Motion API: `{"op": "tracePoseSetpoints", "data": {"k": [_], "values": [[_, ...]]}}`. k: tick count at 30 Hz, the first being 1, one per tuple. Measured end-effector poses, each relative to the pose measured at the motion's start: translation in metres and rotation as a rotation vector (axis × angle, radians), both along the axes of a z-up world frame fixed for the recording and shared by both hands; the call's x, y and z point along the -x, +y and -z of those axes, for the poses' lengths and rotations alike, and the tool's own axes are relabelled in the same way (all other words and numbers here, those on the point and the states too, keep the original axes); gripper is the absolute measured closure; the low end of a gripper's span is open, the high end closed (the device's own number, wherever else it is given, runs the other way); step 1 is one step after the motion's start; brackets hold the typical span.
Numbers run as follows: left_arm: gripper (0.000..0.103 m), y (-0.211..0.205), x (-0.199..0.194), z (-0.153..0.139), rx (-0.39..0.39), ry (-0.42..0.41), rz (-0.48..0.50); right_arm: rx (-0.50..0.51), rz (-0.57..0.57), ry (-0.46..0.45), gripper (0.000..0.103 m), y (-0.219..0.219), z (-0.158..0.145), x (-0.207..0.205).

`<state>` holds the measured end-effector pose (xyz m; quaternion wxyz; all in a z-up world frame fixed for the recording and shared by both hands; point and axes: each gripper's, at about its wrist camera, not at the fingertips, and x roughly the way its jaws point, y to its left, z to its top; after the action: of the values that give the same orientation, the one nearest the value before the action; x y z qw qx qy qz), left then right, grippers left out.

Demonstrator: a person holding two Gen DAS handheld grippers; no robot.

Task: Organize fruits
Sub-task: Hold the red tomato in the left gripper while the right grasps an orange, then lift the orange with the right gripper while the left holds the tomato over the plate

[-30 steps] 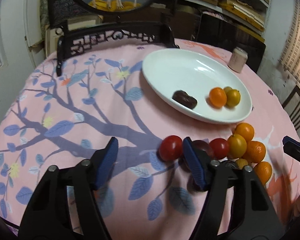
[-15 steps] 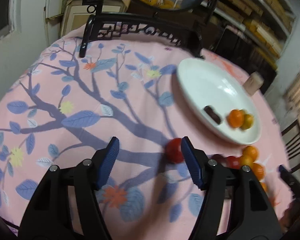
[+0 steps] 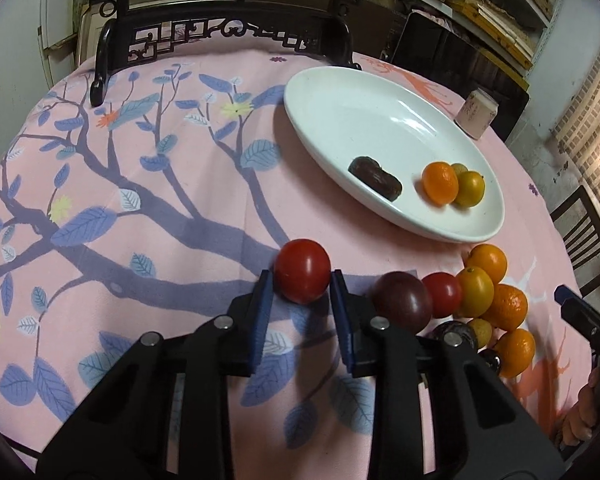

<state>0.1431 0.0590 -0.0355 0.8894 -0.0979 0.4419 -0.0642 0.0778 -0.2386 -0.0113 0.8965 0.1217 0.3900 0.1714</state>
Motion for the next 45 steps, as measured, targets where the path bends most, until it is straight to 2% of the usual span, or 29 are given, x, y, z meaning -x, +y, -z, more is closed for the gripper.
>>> {"op": "tracePoseSetpoints", "data": {"k": [3,9,14,19,22,31,37,45], "values": [[0.075,0.004,-0.001,0.0,-0.037,-0.012,-0.037,-0.006,-0.017,0.012,0.043,0.0,0.001,0.0],[0.075,0.007,-0.001,-0.001,-0.053,-0.014,-0.046,-0.043,-0.096,0.062,0.043,0.004,0.009,0.014],[0.075,0.006,0.001,0.0,-0.052,-0.016,-0.048,-0.022,-0.156,0.102,0.043,0.024,0.02,0.013],[0.075,0.002,0.001,0.0,-0.085,-0.023,-0.043,0.028,-0.184,0.112,0.055,0.041,0.028,0.012],[0.075,0.0,0.002,0.001,-0.1,-0.028,-0.039,0.046,-0.18,0.103,0.061,0.043,0.03,0.012],[0.075,-0.001,0.002,0.001,-0.114,-0.037,-0.035,0.053,-0.185,0.088,0.061,0.045,0.032,0.006],[0.075,-0.003,0.005,-0.001,-0.121,-0.055,-0.026,0.092,-0.19,0.061,0.063,0.048,0.03,0.011],[0.075,-0.001,0.014,-0.013,-0.106,-0.107,-0.033,0.07,-0.147,0.042,0.063,0.036,0.026,0.011]]}}
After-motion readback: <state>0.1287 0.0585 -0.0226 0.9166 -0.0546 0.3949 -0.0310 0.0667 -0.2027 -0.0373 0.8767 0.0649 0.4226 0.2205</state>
